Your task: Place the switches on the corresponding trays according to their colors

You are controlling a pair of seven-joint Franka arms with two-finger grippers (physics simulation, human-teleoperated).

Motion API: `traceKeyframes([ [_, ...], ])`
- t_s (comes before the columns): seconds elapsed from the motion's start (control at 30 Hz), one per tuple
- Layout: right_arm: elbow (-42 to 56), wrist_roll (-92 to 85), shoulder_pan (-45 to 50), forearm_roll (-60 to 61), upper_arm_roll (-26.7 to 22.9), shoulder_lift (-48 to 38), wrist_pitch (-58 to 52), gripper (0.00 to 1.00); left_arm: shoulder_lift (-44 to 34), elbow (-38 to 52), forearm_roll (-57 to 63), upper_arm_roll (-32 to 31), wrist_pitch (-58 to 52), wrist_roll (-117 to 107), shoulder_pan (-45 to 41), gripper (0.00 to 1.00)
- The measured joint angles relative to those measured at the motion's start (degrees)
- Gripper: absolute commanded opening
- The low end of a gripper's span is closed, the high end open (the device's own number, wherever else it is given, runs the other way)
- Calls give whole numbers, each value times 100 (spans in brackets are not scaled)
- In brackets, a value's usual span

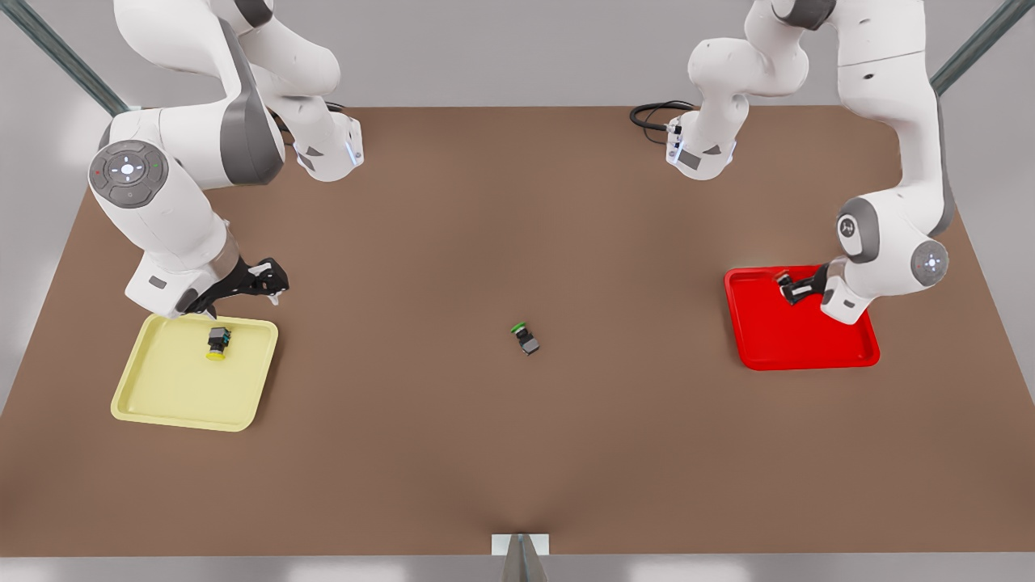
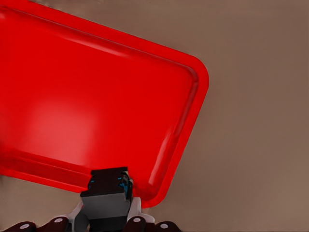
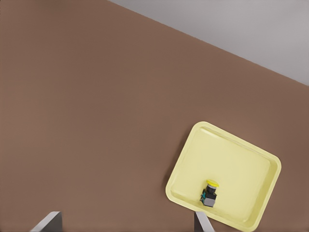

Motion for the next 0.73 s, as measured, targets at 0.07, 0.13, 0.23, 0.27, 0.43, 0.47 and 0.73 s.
traceKeyframes([
  [0.07,0,2,11,0,4,0,0,100,123,21,183,-3,224,303,294,50],
  [0.13,0,-4,21,0,4,0,0,100,268,27,312,-4,390,340,283,82],
  [0.23,0,2,20,0,4,0,0,100,311,66,381,-4,461,326,251,100],
  [0.27,0,2,20,0,4,0,0,100,307,66,466,-10,462,324,232,100],
  [0.43,0,2,21,9,4,-9,-18,100,26,592,716,-664,-292,-128,170,100],
  [0.47,0,2,21,1,4,-9,-26,100,25,1197,731,-1104,-945,-667,142,100],
  [0.73,0,2,20,7,4,-9,-18,100,52,4109,797,-1711,-2896,-144,-110,100],
])
